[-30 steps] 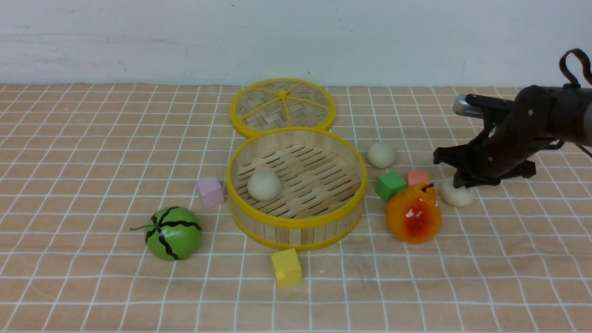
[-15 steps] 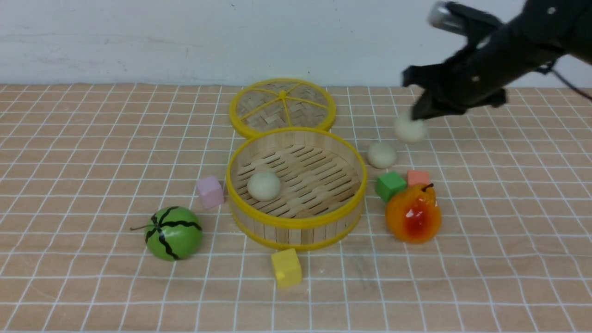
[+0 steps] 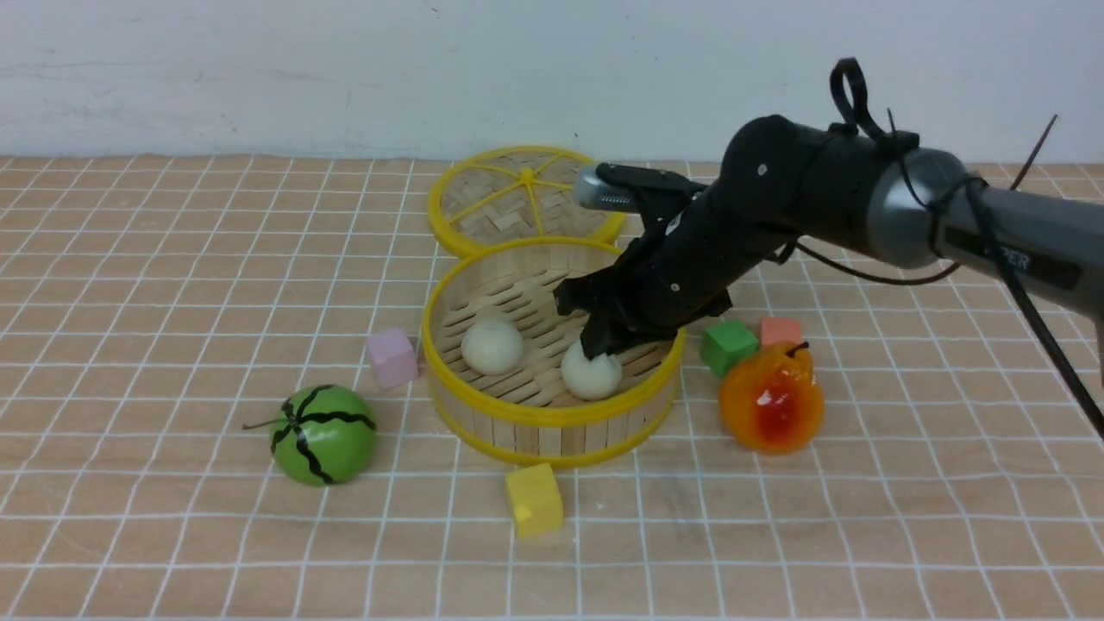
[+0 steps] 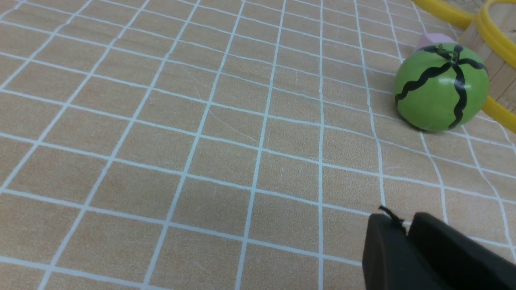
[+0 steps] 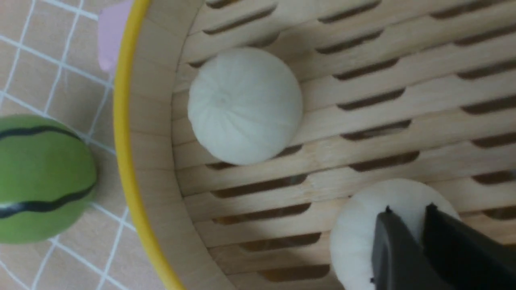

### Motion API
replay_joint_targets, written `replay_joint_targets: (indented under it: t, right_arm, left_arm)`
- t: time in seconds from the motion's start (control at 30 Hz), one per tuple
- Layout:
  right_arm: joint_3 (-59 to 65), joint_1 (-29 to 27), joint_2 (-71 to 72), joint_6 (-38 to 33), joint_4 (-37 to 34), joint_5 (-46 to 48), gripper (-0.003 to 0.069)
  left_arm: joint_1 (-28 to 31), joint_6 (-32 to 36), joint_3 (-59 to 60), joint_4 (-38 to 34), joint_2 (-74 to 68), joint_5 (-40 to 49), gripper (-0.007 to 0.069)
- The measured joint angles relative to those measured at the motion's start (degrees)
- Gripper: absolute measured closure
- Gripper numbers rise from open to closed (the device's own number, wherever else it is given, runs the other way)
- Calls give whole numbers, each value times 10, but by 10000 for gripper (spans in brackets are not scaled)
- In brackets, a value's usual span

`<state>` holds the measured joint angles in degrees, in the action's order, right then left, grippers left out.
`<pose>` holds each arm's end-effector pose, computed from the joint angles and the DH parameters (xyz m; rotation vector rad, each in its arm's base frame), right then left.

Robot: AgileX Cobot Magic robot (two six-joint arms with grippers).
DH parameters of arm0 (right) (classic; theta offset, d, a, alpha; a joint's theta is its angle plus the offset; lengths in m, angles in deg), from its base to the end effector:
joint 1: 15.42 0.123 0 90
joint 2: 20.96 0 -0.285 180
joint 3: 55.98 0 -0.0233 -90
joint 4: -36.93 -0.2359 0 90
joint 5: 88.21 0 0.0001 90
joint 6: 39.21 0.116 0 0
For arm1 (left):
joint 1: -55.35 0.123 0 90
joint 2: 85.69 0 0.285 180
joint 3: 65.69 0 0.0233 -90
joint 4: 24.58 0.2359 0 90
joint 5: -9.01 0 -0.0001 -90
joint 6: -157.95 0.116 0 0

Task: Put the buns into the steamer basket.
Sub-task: Use the right arm to put the steamed stuffed bun into the steamer, then use the right arm to grab a steamed stuffed bun

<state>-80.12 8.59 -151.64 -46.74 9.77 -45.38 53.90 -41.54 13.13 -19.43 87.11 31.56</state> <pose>0.4238 0.2282 0.2028 -0.3738 2.5810 0.6458 0.0610 0.0025 0.1615 -0.2426 1.8808 -0.1599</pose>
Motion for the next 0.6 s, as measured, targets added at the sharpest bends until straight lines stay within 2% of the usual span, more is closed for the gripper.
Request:
replay_joint_targets:
  t: [0.17,0.2,0.23,0.3,0.4,0.6]
  right_arm:
    - [-45,-14,0,-2,6,48,330]
    - [-48,-15,0,-2,6,48,323]
    - [-76,-24,0,-3,20,79,267]
    - [-101,-35,0,-4,37,99,228]
    - [-133,-54,1,-4,78,116,202]
    - [-143,-99,-5,14,193,97,220]
  left_arm:
    - [0,0,1,0,0,0,543]
    - [0,0,1,0,0,0,543]
    - [0,0,1,0,0,0,543]
    - [0,0,1,0,0,0,541]
    - [0,0,1,0,0,0,538]
    - [0,0,1,0,0,0,529]
